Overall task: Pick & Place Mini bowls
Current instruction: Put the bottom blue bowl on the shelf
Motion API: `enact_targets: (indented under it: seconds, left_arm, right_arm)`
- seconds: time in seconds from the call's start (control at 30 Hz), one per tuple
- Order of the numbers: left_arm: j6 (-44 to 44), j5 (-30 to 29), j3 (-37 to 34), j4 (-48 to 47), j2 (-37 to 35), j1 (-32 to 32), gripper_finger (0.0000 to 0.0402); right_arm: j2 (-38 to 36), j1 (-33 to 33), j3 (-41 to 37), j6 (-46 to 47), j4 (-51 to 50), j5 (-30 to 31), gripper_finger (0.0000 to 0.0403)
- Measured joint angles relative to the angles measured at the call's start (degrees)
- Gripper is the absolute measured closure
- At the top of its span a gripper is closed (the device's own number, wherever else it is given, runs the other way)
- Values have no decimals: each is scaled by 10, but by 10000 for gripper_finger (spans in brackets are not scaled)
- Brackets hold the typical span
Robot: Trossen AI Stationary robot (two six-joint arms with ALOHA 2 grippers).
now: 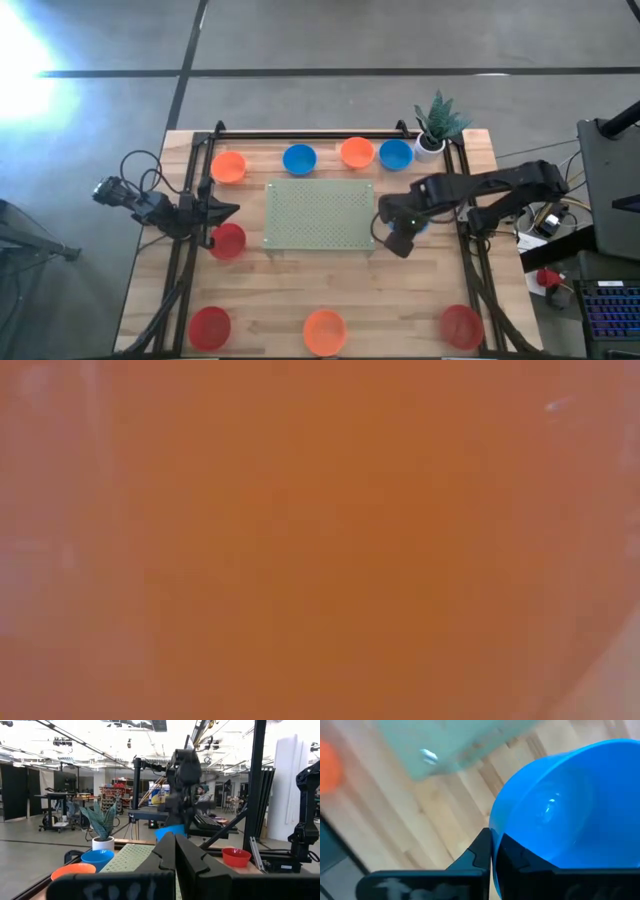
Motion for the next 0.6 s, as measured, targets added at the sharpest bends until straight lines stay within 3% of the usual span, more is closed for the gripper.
enact_targets:
  seconds: [0.27,0.6]
  left_arm:
    - [-3,-1,0,-3,4,0,402]
    - [-19,-2,0,-1,18,0,402]
  right_arm:
    - [43,0,99,-129,-33,1,395]
    - [165,-16,215,-319,-55,4,395]
